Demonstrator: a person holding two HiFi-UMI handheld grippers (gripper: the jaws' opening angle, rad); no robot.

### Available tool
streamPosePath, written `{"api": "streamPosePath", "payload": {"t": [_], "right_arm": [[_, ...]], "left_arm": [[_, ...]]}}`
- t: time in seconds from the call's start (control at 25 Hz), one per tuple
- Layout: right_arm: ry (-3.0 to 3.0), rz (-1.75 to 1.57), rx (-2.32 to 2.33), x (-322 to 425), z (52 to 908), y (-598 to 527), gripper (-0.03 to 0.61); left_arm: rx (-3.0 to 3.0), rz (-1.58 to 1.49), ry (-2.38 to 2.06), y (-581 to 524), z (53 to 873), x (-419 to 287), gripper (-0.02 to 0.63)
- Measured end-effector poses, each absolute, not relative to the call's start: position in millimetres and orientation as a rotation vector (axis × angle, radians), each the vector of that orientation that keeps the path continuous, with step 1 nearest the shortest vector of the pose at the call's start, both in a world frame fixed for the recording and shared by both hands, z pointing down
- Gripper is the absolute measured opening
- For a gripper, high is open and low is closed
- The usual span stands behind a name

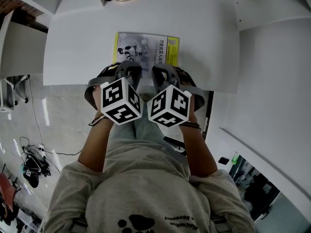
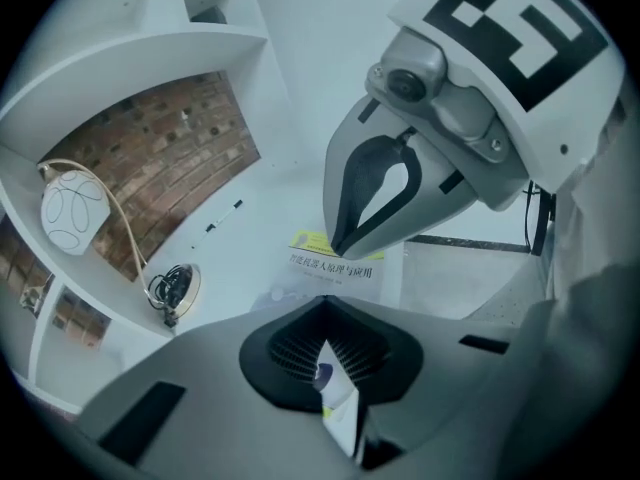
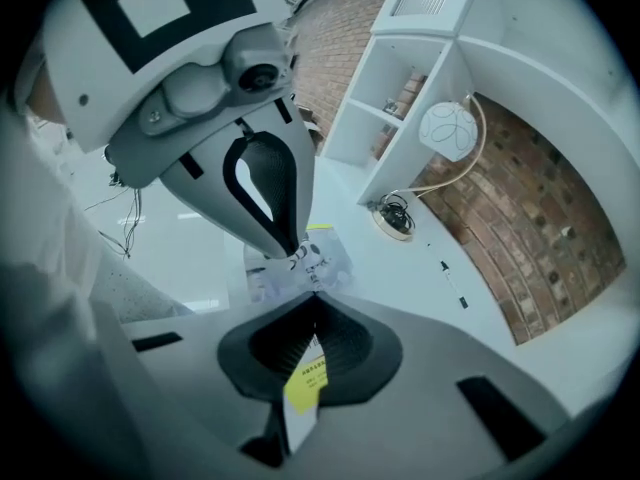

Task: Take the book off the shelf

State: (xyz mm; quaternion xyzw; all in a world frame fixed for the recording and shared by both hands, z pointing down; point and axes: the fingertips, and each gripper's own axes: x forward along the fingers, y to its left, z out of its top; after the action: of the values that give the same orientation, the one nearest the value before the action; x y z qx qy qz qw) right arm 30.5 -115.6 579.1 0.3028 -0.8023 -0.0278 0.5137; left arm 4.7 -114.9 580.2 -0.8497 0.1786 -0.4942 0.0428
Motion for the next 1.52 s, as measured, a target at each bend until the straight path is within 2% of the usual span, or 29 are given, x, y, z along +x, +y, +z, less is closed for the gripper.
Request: {"api": "streamPosePath", "payload": {"t": [0.44,0.92,1.52], "right_arm": [[-2.009,-0.076,1.026,37.2,510.7,-116.8,0.017],[-2.160,-0.091,1.374,52.9,439.9,-109.3,0.017],[-2.403,-0.119,1.584,58.4,363.2,-70.1,0.017]], "left_arm": [[-2.723,-1.141,0.878,-117.1,509.3,3.4,0.009],[-2.889,-0.596,1.154,-113.8,438.3,7.7,0.009],[-2.823,-0.243,1.408,-78.3,363.3,-4.1,0.009]]}}
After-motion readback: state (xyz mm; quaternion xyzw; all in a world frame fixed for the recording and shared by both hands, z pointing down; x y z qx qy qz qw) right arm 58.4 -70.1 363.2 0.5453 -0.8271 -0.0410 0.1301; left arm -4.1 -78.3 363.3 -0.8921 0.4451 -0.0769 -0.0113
